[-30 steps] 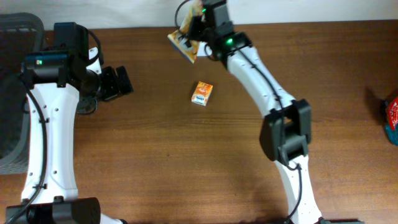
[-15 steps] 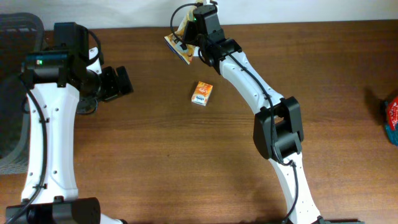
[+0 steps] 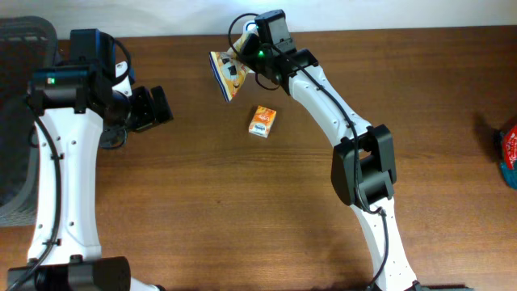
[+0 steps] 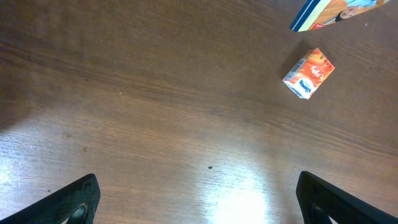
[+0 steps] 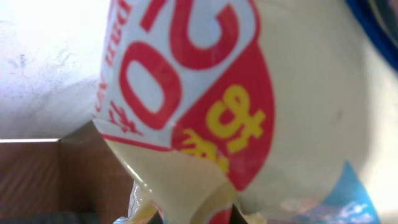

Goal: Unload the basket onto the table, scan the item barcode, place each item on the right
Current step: 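Lift the yellow bag and present it to the white scanner, then carry the yellow bag right and drop it at the table edge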

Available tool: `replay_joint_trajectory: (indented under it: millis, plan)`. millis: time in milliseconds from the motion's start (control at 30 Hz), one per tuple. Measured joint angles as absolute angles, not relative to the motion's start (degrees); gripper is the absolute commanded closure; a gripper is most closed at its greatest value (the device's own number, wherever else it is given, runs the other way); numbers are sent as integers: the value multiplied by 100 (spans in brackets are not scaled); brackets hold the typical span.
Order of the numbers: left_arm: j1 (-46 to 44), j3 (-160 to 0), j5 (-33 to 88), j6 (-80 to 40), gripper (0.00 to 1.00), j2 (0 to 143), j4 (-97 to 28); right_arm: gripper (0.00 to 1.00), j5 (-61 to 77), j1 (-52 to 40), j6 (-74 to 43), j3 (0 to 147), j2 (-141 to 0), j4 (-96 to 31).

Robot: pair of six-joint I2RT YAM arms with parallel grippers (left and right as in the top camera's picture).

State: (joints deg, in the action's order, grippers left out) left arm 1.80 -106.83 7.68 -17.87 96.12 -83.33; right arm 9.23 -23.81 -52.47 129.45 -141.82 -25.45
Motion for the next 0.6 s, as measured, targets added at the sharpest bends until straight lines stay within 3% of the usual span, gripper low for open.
replay_joint_trajectory:
  millis: [367,533,600]
  plan:
    - [180,-10680,768,-1787,1,9612,-8333,96,1109,-1820,-4757,12943,-14025,-2233]
    - [180,-10678,770,-1787,1,9612,-8344,96,464,681,-4737,13052,-12630,-5323]
    - [180,-10678,770,-1787,1,9612,-8333,96,-16,2206,-4519,13008,-12641,-6689]
